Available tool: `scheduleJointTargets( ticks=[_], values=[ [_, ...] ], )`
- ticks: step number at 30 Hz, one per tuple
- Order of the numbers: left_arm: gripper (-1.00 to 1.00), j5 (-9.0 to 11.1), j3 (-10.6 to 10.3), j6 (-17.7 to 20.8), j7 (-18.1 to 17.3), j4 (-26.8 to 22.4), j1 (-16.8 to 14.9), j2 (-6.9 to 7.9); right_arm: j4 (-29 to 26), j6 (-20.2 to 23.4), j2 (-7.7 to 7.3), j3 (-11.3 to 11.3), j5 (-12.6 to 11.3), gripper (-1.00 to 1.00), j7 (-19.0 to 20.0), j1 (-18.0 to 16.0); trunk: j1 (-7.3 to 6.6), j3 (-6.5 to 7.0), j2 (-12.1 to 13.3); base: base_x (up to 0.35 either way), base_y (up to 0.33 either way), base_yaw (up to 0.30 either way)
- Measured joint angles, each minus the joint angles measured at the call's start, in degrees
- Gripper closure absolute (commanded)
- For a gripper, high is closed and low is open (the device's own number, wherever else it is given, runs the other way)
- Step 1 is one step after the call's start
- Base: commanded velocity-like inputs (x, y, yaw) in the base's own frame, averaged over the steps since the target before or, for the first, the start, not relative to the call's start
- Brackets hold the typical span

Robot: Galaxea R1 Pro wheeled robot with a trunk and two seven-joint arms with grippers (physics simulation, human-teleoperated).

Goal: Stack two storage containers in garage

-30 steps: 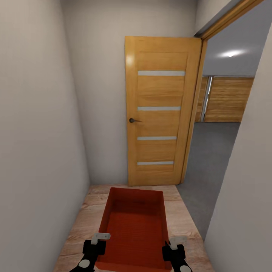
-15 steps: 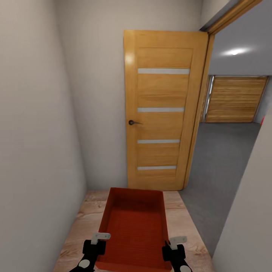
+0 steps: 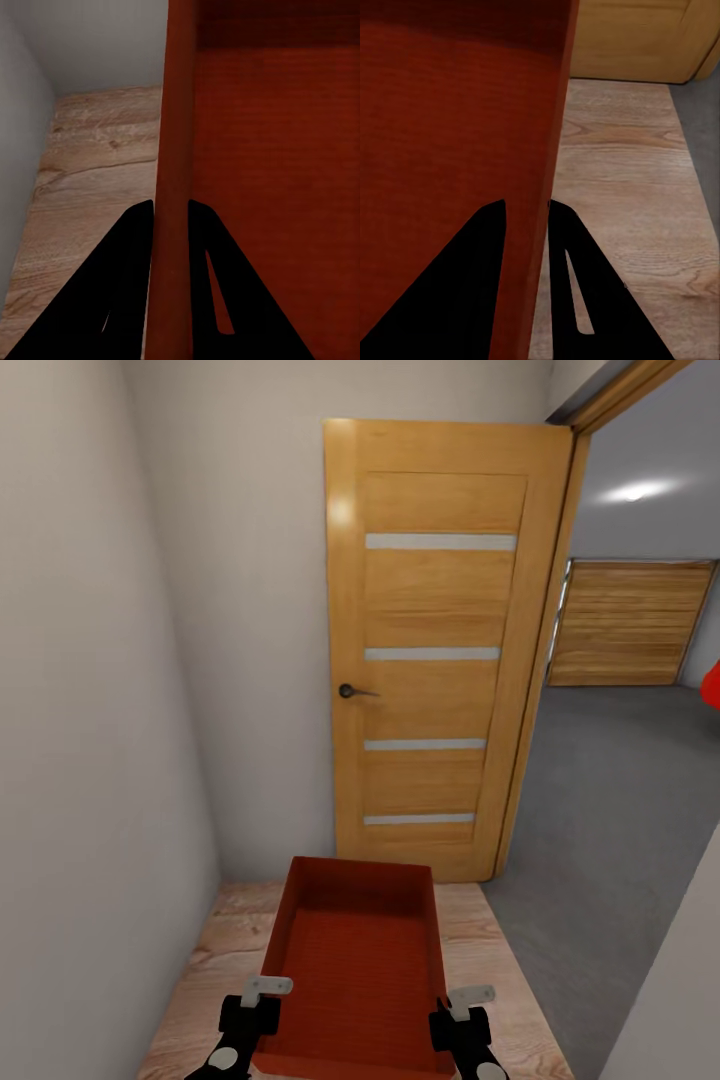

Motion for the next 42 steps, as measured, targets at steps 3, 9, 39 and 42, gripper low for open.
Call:
scheduleJointTargets(
  ticks=[3, 9, 39, 42],
  values=[
    [1.0, 0.01, 0.03, -0.05, 0.02, 0.07, 0.0, -0.03, -0.01, 0.03, -0.02, -0.01, 0.06, 1.0, 0.02, 0.0, 0.0, 0.0, 0.0, 0.301, 0.0, -0.016],
    [1.0, 0.03, 0.02, -0.08, 0.04, 0.13, -0.01, -0.06, -0.02, 0.03, -0.04, 0.0, 0.06, 1.0, 0.02, 0.01, 0.03, 0.0, 0.0, 0.097, 0.0, -0.159],
    [1.0, -0.13, 0.16, -0.04, 0.05, 0.17, -0.01, -0.09, 0.02, 0.03, -0.04, -0.01, 0.04, 1.0, 0.03, 0.01, 0.0, 0.0, 0.0, 0.12, 0.099, -0.273],
    [1.0, -0.09, 0.13, -0.04, 0.05, 0.19, -0.01, -0.09, 0.04, 0.04, -0.04, -0.03, 0.06, 1.0, 0.03, 0.01, 0.0, 0.0, 0.0, 0.329, 0.017, -0.277]
  ],
)
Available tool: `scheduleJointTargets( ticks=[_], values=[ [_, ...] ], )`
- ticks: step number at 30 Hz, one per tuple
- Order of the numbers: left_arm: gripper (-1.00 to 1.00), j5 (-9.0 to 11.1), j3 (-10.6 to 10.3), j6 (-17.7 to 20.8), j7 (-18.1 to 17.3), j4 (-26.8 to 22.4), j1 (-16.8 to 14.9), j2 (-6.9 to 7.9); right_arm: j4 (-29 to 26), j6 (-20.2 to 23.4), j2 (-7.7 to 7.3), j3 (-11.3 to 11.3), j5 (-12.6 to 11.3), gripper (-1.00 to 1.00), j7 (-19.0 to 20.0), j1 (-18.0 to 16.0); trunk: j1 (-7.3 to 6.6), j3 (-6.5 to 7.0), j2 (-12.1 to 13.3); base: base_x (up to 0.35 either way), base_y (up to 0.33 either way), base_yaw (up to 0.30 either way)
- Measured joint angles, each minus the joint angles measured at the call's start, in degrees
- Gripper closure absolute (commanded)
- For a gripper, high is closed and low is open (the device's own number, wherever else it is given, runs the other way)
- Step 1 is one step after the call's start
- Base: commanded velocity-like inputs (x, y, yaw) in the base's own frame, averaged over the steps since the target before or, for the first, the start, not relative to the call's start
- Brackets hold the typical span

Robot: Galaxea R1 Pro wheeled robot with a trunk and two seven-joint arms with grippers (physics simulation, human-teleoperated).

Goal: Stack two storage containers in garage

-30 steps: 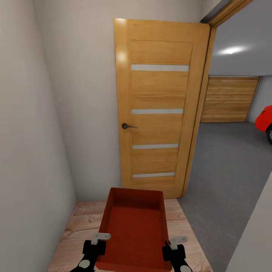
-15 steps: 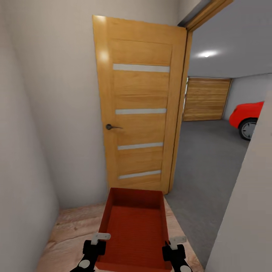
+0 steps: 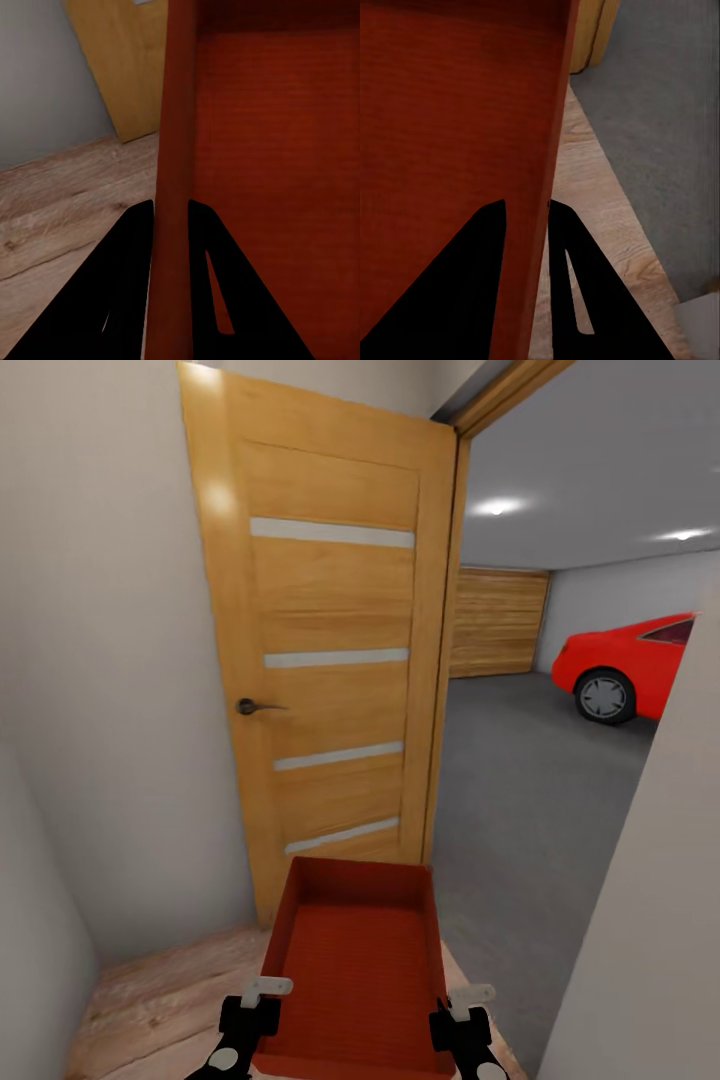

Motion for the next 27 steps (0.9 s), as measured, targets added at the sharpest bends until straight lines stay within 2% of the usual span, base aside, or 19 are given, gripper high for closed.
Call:
scheduleJointTargets(
  ticks=[5, 17, 27],
  values=[
    [1.0, 0.01, 0.0, -0.04, 0.01, -0.03, 0.0, 0.0, -0.04, -0.02, 0.0, 0.01, -0.03, 1.0, 0.01, 0.0, 0.02, 0.0, 0.0, 0.17, 0.005, -0.277],
    [1.0, 0.0, 0.01, -0.04, 0.01, -0.05, 0.0, 0.01, -0.06, -0.02, 0.0, 0.01, -0.01, 1.0, 0.0, 0.0, 0.03, 0.0, 0.01, 0.031, 0.0, -0.277],
    [1.0, -0.17, 0.15, 0.05, 0.0, -0.12, 0.0, 0.0, -0.06, -0.02, 0.0, -0.02, -0.02, 1.0, 0.0, 0.0, 0.0, 0.0, 0.0, 0.292, 0.0, -0.277]
  ],
)
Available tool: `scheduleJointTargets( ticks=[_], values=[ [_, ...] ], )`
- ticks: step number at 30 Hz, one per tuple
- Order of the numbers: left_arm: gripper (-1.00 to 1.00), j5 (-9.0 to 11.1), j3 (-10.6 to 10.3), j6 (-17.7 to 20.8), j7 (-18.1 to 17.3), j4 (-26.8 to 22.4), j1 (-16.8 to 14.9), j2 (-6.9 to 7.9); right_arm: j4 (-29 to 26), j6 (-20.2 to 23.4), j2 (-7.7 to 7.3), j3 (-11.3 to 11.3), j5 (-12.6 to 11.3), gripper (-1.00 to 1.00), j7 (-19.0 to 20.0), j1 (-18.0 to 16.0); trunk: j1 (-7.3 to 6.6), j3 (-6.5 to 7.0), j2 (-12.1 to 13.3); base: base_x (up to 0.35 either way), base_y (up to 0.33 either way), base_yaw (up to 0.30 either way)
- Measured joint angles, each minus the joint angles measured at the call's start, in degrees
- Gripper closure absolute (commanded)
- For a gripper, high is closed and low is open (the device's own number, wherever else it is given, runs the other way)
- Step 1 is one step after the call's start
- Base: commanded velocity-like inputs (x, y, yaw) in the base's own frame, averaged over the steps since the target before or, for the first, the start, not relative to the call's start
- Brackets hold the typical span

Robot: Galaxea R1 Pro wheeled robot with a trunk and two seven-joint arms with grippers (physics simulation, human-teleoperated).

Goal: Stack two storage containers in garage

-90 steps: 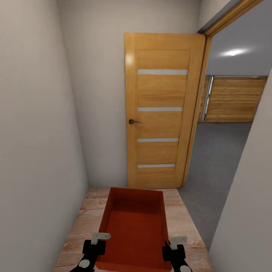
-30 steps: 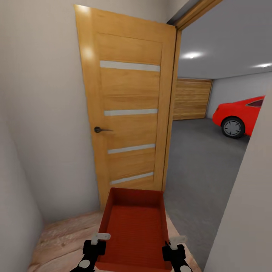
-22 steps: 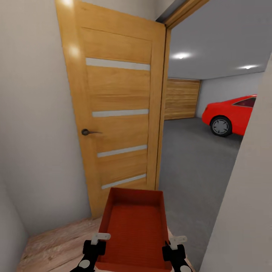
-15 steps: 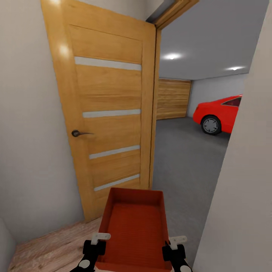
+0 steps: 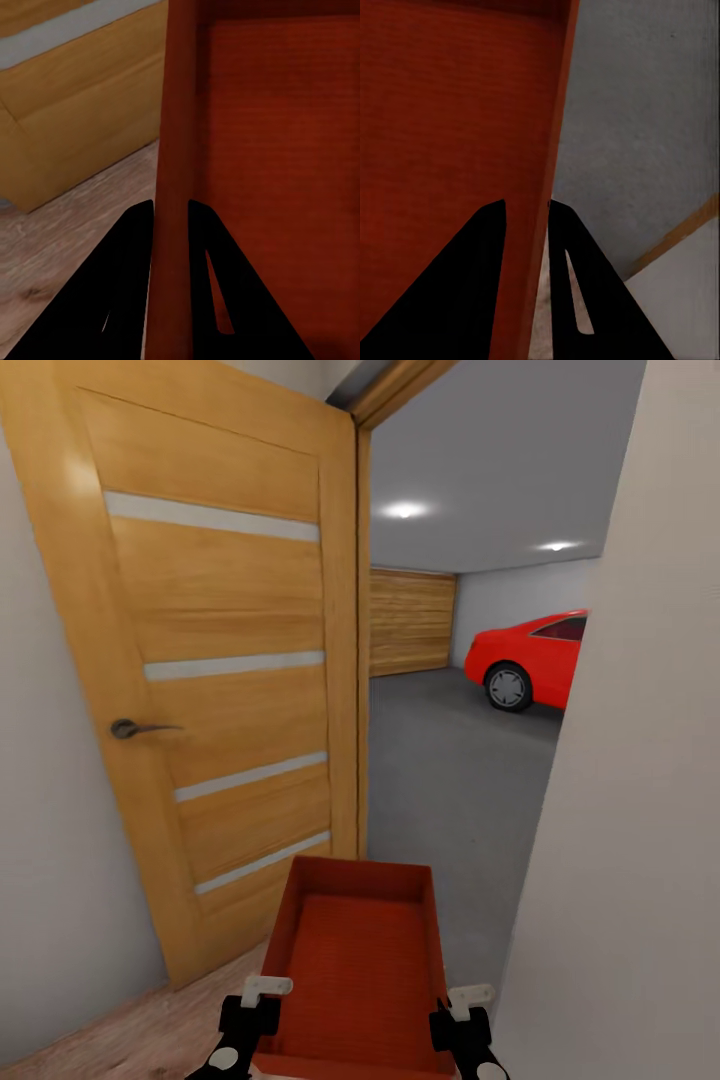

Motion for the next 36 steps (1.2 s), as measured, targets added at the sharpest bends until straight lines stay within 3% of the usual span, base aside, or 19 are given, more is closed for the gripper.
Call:
scheduleJointTargets(
  ticks=[18, 25, 36],
  values=[
    [1.0, 0.0, 0.03, 0.0, -0.05, -0.03, 0.01, 0.03, -0.01, 0.03, 0.01, -0.07, 0.09, 1.0, 0.03, -0.01, 0.0, 0.0, 0.0, 0.328, 0.082, -0.226],
    [1.0, 0.09, -0.04, -0.08, -0.04, 0.03, 0.01, 0.04, 0.0, 0.0, 0.02, 0.01, 0.01, 1.0, 0.01, -0.01, 0.03, 0.0, 0.0, 0.074, 0.019, -0.063],
    [1.0, 0.07, -0.04, 0.03, -0.11, -0.09, 0.0, 0.07, -0.05, 0.05, 0.02, -0.2, 0.21, 1.0, 0.07, 0.0, 0.02, 0.0, 0.0, 0.074, 0.14, -0.274]
  ],
)
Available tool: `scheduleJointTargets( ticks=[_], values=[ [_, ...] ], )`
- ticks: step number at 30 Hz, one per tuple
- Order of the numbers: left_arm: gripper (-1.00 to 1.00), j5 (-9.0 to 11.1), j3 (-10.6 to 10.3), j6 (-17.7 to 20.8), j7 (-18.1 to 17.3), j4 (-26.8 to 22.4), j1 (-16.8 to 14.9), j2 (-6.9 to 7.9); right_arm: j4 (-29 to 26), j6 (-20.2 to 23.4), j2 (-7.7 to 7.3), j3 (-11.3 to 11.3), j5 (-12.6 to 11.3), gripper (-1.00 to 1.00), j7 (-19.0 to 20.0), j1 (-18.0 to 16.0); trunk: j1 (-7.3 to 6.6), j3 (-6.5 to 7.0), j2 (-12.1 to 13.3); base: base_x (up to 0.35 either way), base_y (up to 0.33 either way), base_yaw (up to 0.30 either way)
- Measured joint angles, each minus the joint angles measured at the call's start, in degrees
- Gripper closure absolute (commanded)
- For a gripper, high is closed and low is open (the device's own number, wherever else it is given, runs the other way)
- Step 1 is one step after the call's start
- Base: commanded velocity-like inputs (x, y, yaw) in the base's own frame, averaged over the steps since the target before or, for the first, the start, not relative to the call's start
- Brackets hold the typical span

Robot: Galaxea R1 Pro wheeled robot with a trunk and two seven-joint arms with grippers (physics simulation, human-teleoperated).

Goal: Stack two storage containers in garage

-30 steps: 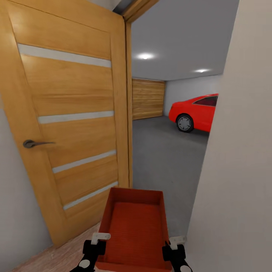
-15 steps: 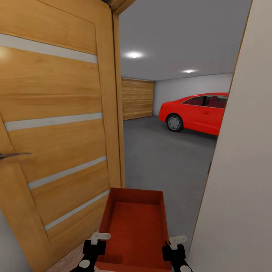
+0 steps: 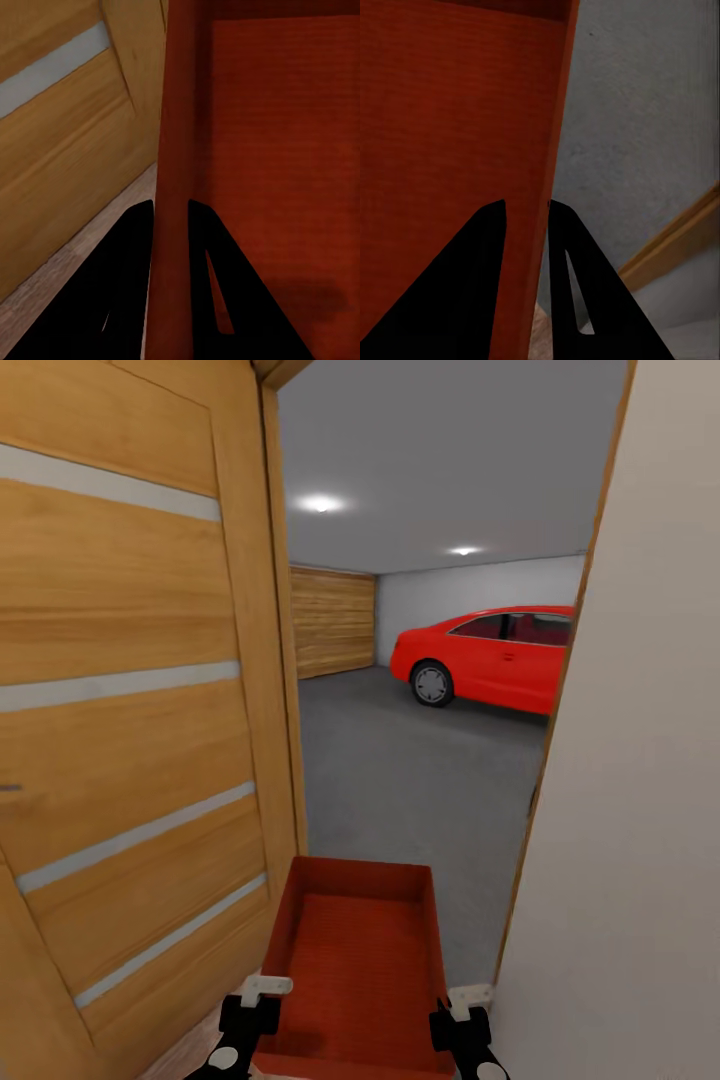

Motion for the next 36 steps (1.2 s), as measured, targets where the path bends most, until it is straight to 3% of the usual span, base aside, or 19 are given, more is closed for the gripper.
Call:
scheduleJointTargets(
  ticks=[16, 31, 36],
  values=[
    [1.0, 0.04, -0.04, 0.0, -0.01, -0.01, 0.0, 0.01, -0.01, 0.01, 0.0, -0.03, 0.03, 1.0, 0.01, 0.0, 0.0, 0.0, 0.0, 0.172, 0.299, -0.3],
    [1.0, 0.05, -0.04, -0.14, 0.07, 0.11, 0.0, -0.03, 0.06, -0.09, 0.0, 0.28, -0.31, 1.0, -0.07, -0.01, 0.02, 0.0, 0.0, 0.017, 0.033, -0.219],
    [1.0, 0.04, 0.0, -0.11, 0.02, 0.12, -0.01, -0.02, 0.02, -0.02, 0.0, 0.15, -0.13, 1.0, -0.04, 0.0, 0.02, 0.0, 0.0, 0.0, 0.232, -0.281]
  ],
)
